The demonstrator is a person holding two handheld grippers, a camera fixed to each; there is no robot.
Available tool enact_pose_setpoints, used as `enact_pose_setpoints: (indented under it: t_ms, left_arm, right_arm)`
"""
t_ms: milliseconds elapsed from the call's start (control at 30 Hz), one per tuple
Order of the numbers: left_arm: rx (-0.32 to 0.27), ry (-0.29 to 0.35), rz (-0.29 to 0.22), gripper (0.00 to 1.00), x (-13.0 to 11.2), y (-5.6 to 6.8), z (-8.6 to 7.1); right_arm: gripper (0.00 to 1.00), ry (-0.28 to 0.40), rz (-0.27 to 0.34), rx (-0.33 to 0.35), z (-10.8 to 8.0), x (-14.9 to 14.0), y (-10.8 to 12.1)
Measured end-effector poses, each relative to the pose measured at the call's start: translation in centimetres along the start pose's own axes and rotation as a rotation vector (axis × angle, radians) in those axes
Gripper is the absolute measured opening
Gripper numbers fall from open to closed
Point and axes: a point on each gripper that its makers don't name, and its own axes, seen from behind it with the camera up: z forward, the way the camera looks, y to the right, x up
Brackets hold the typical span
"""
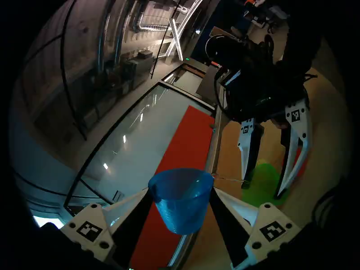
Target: Pour water
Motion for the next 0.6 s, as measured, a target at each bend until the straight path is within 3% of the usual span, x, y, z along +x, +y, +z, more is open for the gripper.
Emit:
enact_pose_setpoints:
  t_ms: [600]
  left_arm:
    - [0.007,0.004,0.044,0.85,0.62,-0.11,0.04]
  right_arm:
    - [0.94,0.004,-0.004,-0.007,-0.50,0.11,0.20]
